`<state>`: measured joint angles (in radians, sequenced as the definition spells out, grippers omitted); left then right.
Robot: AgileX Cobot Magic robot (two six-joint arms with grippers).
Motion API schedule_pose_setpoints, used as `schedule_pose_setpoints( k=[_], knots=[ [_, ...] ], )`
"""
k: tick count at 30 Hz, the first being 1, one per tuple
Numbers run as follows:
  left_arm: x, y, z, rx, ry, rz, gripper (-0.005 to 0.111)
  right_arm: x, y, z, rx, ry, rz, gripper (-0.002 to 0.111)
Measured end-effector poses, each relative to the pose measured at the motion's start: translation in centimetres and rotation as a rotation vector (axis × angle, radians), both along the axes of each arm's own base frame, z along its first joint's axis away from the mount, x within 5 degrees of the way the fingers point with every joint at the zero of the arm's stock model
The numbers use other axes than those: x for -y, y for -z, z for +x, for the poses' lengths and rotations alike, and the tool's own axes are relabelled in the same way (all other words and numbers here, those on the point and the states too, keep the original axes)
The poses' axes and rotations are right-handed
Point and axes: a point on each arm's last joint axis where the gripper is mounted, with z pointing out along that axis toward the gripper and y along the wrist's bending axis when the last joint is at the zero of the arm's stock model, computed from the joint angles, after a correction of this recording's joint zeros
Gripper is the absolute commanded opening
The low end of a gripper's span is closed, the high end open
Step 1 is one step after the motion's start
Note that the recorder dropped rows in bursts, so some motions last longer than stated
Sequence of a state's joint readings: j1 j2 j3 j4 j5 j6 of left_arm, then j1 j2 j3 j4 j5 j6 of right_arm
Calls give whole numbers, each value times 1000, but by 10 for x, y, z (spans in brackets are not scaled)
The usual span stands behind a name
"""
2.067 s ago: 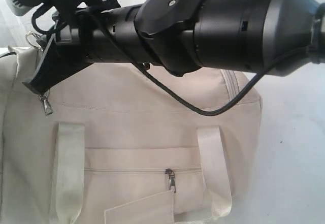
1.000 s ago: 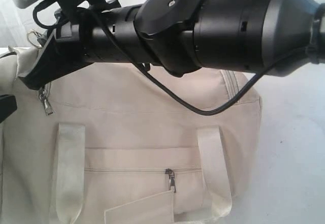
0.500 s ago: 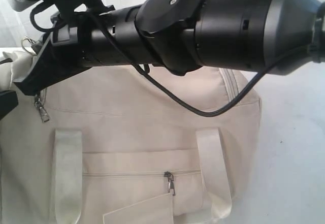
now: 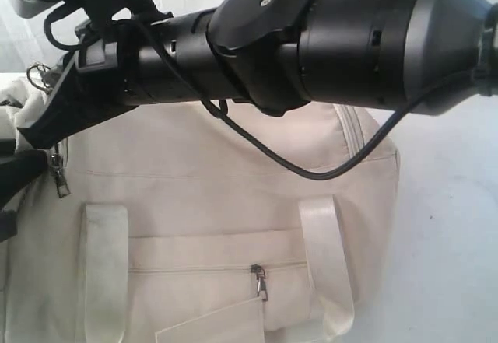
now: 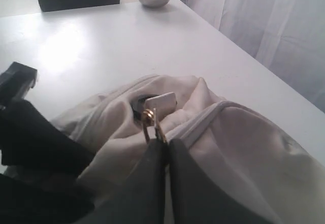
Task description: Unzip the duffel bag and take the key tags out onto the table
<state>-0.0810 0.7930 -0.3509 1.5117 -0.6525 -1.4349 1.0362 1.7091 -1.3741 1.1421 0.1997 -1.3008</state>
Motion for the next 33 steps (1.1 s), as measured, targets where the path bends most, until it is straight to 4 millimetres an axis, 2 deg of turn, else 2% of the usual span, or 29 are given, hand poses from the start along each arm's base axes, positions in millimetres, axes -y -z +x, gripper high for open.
schedule_pose_setpoints(
  k=[2, 4, 7, 26, 33],
  knots=[
    [2, 2, 1, -11, 24, -5, 5, 0, 0, 0, -1, -2, 0, 0],
    [3, 3, 0, -8, 48, 26, 0, 0, 0, 0, -1, -2, 0, 0],
    [4, 7, -3, -18, 89, 106, 0, 0, 0, 0, -1, -3, -1, 0],
    [6, 7, -4, -38, 115, 83, 0, 8, -4, 19, 54, 126, 24, 0],
    [8, 7, -6, -41, 141, 73, 0, -1, 6, 32, 70, 177, 17, 0]
  ],
)
